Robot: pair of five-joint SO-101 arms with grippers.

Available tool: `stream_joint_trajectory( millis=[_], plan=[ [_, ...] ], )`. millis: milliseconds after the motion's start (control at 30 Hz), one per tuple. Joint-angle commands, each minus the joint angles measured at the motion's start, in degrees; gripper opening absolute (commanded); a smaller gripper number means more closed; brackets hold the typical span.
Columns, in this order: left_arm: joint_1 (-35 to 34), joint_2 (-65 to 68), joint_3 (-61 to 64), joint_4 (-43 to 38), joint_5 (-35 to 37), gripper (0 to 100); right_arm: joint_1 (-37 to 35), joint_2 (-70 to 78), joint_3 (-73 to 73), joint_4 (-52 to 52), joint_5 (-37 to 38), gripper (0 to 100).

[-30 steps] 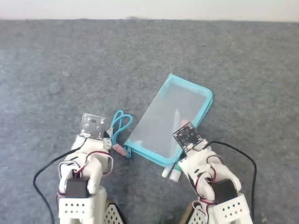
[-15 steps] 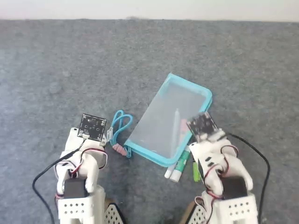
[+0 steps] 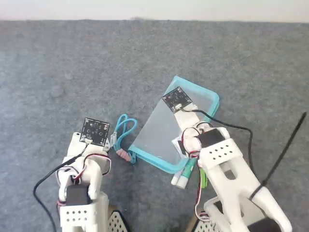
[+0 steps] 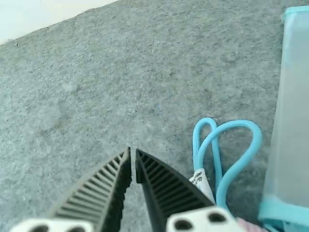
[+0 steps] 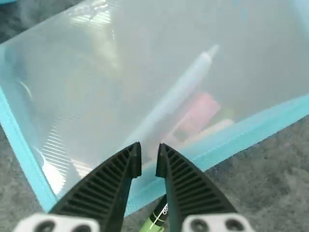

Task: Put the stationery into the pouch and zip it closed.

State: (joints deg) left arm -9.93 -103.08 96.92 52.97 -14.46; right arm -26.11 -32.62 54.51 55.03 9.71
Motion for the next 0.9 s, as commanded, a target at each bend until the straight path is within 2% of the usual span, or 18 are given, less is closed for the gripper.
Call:
stream_joint_trajectory(
  millis=[0,133,367,633,867],
  plan=[
    [-0.4,-1.6,-0.5,-0.1,0.9,1,2.9,-1.5,-3.1,-1.2,-1.2,15.1],
    [-0.4,-1.6,-0.5,-0.1,0.9,1,3.3,-6.1,-1.5,-1.2,-1.2,23.6],
    [-0.4,-1.5,-0.5,0.7,0.9,1,8.0,-13.0,3.3,-2.8,-1.3,24.2],
    [-0.4,-1.5,-0.5,1.3,0.9,1,7.9,-3.8,2.1,-5.8,-1.2,24.2],
    [-0.4,-1.5,-0.5,1.5,0.8,1,7.9,7.8,-6.2,-5.8,-3.6,24.2]
  ],
)
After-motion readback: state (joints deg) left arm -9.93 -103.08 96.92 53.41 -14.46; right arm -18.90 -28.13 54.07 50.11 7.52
